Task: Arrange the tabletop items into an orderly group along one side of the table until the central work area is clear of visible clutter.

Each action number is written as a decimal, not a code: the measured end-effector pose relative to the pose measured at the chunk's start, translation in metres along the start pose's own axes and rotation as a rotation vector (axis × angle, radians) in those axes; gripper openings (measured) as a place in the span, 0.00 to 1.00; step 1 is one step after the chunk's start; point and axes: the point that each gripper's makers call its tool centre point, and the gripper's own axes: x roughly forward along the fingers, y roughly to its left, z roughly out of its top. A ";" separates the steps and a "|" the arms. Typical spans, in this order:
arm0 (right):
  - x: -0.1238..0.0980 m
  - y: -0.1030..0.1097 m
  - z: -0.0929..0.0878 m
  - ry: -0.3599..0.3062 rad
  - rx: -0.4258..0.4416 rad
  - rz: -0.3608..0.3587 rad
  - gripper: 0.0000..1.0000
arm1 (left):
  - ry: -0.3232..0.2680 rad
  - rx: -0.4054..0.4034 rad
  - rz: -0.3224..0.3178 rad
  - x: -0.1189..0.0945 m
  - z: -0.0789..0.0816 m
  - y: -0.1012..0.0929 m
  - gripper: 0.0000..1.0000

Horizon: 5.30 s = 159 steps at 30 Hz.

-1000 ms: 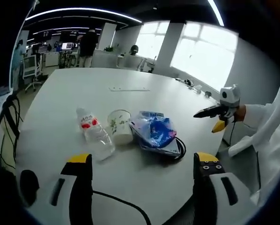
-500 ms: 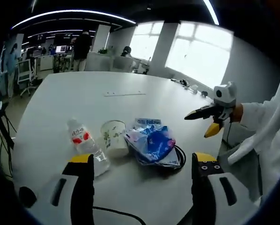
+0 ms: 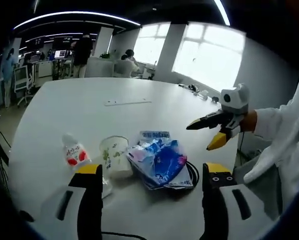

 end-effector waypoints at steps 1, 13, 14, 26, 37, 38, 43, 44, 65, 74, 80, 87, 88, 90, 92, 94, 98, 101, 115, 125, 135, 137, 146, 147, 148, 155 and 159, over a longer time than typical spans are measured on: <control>0.002 -0.001 0.001 -0.001 -0.001 -0.002 0.68 | -0.003 -0.001 -0.004 0.002 0.001 0.000 0.83; 0.021 -0.011 -0.002 0.019 0.021 -0.017 0.63 | 0.006 0.022 -0.001 0.023 0.000 -0.001 0.72; 0.022 -0.012 -0.003 0.021 0.025 -0.017 0.62 | 0.003 0.014 -0.004 0.025 0.000 -0.002 0.73; 0.033 -0.019 -0.010 0.033 0.058 -0.034 0.58 | 0.022 0.039 0.034 0.036 -0.008 0.001 0.57; 0.038 -0.024 -0.017 0.055 0.082 -0.055 0.49 | 0.060 0.084 0.081 0.042 -0.020 0.006 0.34; 0.038 -0.025 -0.018 0.060 0.084 -0.057 0.47 | 0.067 0.089 0.086 0.043 -0.021 0.007 0.32; 0.042 -0.024 -0.024 0.081 0.082 -0.060 0.41 | 0.075 0.098 0.089 0.043 -0.024 0.008 0.24; 0.043 -0.024 -0.024 0.080 0.081 -0.059 0.39 | 0.081 0.096 0.089 0.044 -0.026 0.008 0.22; 0.035 -0.015 -0.022 0.053 0.090 -0.042 0.00 | 0.089 0.127 0.072 0.041 -0.029 0.003 0.00; 0.016 -0.012 -0.008 0.014 0.087 -0.049 0.00 | 0.071 0.141 0.051 0.036 -0.013 -0.009 0.00; -0.001 -0.017 0.006 -0.027 0.077 -0.073 0.00 | 0.057 0.166 0.031 0.038 0.003 -0.020 0.00; -0.020 -0.022 0.021 -0.069 0.064 -0.098 0.00 | 0.054 0.166 0.024 0.043 0.021 -0.031 0.00; -0.023 -0.024 0.022 -0.075 0.067 -0.103 0.00 | 0.051 0.179 0.017 0.043 0.024 -0.034 0.00; -0.027 -0.028 0.023 -0.083 0.078 -0.111 0.00 | 0.050 0.179 0.007 0.045 0.029 -0.037 0.00; -0.033 -0.030 0.026 -0.101 0.088 -0.118 0.00 | 0.045 0.187 -0.005 0.047 0.036 -0.042 0.00; -0.038 -0.032 0.029 -0.111 0.089 -0.123 0.00 | 0.045 0.202 -0.012 0.049 0.041 -0.045 0.00; -0.048 -0.036 0.034 -0.127 0.076 -0.139 0.00 | 0.036 0.216 -0.029 0.052 0.053 -0.052 0.00; -0.057 -0.040 0.040 -0.144 0.071 -0.151 0.00 | 0.027 0.229 -0.036 0.054 0.062 -0.057 0.00; -0.108 -0.067 0.071 -0.208 0.009 -0.228 0.00 | -0.020 0.323 -0.091 0.076 0.122 -0.090 0.00; -0.144 -0.097 0.085 -0.226 -0.032 -0.288 0.00 | -0.041 0.373 -0.118 0.106 0.159 -0.115 0.00; -0.170 -0.137 0.083 -0.215 -0.040 -0.344 0.00 | -0.048 0.372 -0.136 0.146 0.171 -0.135 0.00; -0.172 -0.144 0.080 -0.209 -0.034 -0.350 0.00 | -0.046 0.370 -0.137 0.154 0.170 -0.137 0.00; -0.168 -0.176 0.060 -0.168 -0.003 -0.362 0.00 | -0.020 0.334 -0.130 0.195 0.158 -0.135 0.00; -0.166 -0.179 0.058 -0.164 0.001 -0.362 0.00 | -0.014 0.328 -0.126 0.199 0.155 -0.134 0.00; -0.164 -0.184 0.055 -0.156 0.006 -0.362 0.00 | -0.007 0.332 -0.122 0.206 0.151 -0.133 0.00; -0.151 -0.215 0.032 -0.122 0.041 -0.355 0.00 | 0.033 0.317 -0.107 0.240 0.135 -0.128 0.00; -0.143 -0.230 0.021 -0.115 0.064 -0.349 0.00 | 0.054 0.313 -0.099 0.257 0.126 -0.121 0.00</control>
